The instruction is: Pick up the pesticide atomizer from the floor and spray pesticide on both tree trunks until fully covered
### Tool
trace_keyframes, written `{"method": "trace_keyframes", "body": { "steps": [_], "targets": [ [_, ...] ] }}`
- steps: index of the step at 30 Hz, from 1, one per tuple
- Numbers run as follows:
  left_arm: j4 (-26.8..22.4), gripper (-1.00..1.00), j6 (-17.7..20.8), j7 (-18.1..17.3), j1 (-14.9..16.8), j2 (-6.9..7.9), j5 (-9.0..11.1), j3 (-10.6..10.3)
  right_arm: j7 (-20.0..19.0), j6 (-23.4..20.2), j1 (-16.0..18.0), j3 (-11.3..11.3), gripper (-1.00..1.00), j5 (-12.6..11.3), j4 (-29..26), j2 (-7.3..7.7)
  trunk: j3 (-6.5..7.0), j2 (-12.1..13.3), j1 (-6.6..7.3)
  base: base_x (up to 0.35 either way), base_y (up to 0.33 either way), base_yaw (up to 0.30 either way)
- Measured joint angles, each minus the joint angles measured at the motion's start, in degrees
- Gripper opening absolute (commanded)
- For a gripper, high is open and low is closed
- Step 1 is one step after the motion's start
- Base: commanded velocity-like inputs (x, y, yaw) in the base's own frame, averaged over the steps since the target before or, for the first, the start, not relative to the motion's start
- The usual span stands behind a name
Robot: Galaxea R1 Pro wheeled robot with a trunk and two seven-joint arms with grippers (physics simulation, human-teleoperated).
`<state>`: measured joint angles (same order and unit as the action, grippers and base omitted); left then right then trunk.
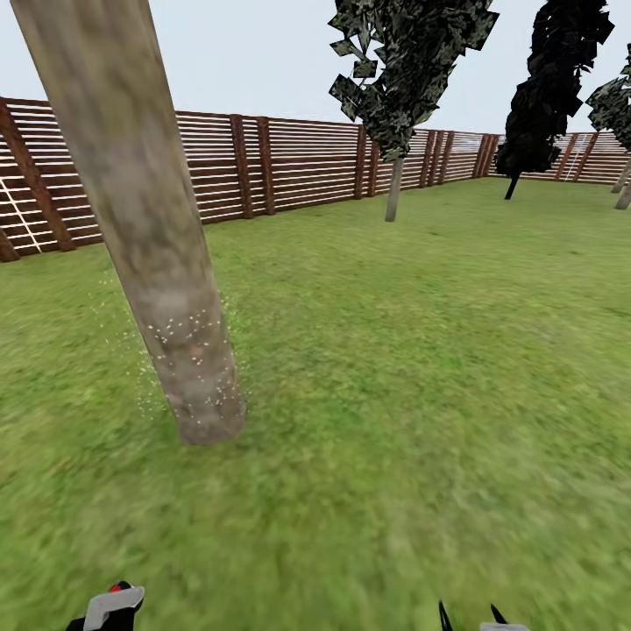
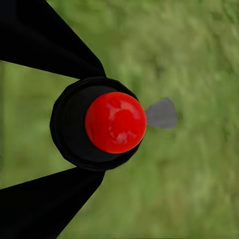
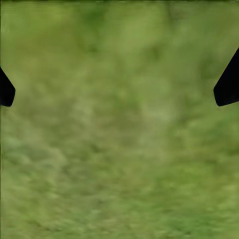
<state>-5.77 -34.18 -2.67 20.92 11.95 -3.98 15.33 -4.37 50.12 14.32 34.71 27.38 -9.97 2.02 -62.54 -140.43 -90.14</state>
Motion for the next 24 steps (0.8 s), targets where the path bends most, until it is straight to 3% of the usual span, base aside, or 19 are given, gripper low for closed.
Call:
{"method": "trace_keyframes", "body": {
  "steps": [7,11,24],
  "targets": [
    [0.0,-1.0,-0.01,-0.01,0.0,0.0,0.01,0.01,-0.05,-0.14,-0.01,-0.07,1.0,0.04,0.29,0.0,0.0,0.0,0.0,0.0,0.0,0.0],
    [-0.02,-1.0,-0.01,-0.01,0.0,0.0,0.01,0.02,-0.01,-0.2,0.0,-0.03,1.0,0.07,5.63,0.0,0.0,0.0,0.0,0.0,0.0,0.0],
    [-0.03,-1.0,-0.01,0.0,0.0,-0.02,-0.04,0.02,-0.1,-0.23,-0.01,-0.03,1.0,0.04,6.01,0.01,0.0,0.0,0.0,0.0,0.0,0.0]
  ]
}}
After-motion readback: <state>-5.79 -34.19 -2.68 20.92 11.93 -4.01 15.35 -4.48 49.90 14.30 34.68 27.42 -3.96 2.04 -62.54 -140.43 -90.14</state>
